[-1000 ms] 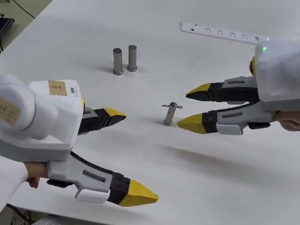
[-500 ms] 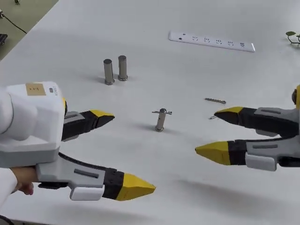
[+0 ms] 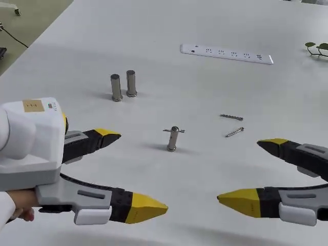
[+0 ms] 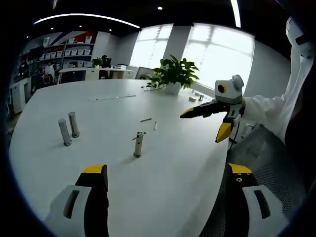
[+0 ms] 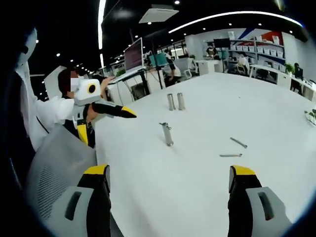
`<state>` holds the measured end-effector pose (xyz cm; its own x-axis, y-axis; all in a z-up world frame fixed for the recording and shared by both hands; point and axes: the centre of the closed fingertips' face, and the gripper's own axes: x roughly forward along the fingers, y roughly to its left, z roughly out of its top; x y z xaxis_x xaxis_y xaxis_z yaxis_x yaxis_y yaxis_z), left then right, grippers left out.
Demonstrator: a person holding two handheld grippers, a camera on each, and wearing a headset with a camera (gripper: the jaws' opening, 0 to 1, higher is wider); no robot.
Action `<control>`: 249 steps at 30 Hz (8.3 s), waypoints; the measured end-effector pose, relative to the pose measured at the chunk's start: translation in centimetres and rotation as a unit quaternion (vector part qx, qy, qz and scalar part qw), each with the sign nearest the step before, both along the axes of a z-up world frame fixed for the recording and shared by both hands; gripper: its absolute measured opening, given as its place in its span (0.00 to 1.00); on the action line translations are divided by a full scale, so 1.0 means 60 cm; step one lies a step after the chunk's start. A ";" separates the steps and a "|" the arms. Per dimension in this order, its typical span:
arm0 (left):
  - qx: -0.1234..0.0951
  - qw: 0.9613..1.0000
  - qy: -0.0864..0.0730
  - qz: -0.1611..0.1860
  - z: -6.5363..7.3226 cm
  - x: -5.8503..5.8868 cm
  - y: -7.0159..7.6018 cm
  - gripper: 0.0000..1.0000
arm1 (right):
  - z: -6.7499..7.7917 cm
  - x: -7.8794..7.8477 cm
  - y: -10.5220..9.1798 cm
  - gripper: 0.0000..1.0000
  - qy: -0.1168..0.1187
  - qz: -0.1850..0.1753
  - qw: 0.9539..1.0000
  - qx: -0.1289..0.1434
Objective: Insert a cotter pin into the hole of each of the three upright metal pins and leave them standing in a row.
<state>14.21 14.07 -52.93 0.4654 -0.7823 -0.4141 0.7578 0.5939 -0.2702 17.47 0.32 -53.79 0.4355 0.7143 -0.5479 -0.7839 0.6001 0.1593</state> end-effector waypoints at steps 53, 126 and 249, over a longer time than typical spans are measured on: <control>0.132 0.977 -0.116 0.122 -0.035 0.342 0.185 0.41 | 0.002 -0.015 -0.044 0.98 0.021 -0.090 0.996 0.010; 0.081 0.987 -0.121 -0.062 0.069 0.075 -0.002 0.09 | 0.015 -0.037 -0.053 0.98 0.005 -0.091 0.995 0.045; 0.054 0.990 -0.001 -0.129 -0.046 -0.043 -0.094 0.99 | 0.011 -0.047 -0.082 0.88 0.029 -0.058 0.998 0.008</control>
<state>11.64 8.43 -55.70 0.2569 -0.8263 -0.5012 0.8880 0.4065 -0.2149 14.63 -4.62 -53.12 0.4840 0.6694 -0.5636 -0.6978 0.6839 0.2130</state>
